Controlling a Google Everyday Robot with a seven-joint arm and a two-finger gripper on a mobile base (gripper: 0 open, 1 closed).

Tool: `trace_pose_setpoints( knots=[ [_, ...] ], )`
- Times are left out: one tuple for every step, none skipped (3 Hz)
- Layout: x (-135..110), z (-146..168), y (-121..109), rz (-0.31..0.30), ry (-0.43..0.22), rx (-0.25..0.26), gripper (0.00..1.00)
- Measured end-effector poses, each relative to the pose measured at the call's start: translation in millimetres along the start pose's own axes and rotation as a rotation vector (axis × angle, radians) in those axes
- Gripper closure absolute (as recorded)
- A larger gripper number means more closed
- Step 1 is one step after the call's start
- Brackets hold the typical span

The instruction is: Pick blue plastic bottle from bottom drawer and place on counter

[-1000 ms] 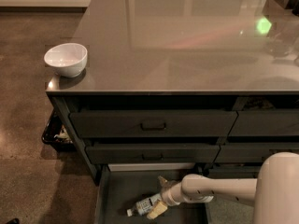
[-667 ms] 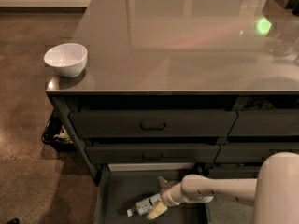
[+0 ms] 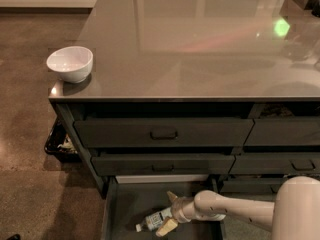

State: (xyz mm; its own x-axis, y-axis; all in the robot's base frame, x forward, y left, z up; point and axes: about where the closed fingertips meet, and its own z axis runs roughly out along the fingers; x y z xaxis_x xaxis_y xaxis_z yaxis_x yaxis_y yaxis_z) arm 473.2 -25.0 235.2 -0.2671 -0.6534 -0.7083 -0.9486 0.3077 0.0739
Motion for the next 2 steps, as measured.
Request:
trace_pose_setpoints(
  knots=[
    [18,36,-1,0.001,-0.062,-0.025,0.00],
    [24,80,-8,-0.014,-0.102,-0.039,0.00]
  ],
)
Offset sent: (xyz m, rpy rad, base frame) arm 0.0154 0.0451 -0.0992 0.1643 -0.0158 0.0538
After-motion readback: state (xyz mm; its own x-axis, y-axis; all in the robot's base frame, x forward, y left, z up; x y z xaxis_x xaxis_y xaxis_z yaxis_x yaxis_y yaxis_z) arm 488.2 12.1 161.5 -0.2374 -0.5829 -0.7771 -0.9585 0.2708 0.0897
